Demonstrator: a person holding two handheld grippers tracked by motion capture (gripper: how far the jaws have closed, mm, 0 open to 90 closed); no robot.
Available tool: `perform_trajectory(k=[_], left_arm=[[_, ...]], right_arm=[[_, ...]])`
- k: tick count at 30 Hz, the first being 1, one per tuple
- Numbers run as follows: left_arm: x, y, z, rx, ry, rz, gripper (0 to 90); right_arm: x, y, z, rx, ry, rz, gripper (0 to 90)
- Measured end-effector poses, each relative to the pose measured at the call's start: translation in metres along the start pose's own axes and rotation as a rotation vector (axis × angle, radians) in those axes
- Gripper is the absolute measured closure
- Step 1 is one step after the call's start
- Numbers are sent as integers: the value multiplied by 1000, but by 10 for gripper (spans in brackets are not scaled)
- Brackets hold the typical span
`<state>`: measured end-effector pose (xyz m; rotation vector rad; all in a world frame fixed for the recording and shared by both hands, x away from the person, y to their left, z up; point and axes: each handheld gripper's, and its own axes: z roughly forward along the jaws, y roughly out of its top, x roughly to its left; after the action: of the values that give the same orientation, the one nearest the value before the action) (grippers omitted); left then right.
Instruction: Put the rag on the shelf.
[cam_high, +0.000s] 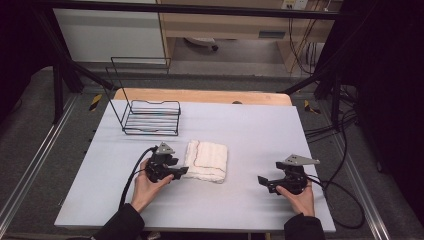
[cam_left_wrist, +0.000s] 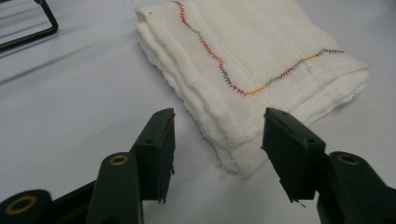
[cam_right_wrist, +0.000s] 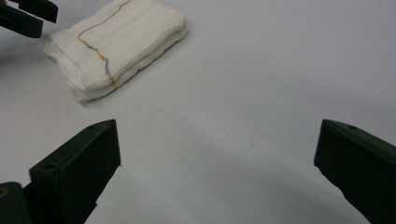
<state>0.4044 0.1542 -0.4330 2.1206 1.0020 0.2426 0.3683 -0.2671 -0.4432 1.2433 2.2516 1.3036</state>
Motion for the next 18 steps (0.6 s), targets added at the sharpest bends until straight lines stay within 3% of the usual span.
perform_trajectory(k=[5,8,18], left_arm=[[1,2,8,25,8,-17,512],[1,3,12,31,-12,-39,552],[-5,1,19,61,-25,-27,626]], right_arm=[[0,0,0,1,0,0,10],[0,0,0,1,0,-1,10],[0,0,1,3,1,0,10]])
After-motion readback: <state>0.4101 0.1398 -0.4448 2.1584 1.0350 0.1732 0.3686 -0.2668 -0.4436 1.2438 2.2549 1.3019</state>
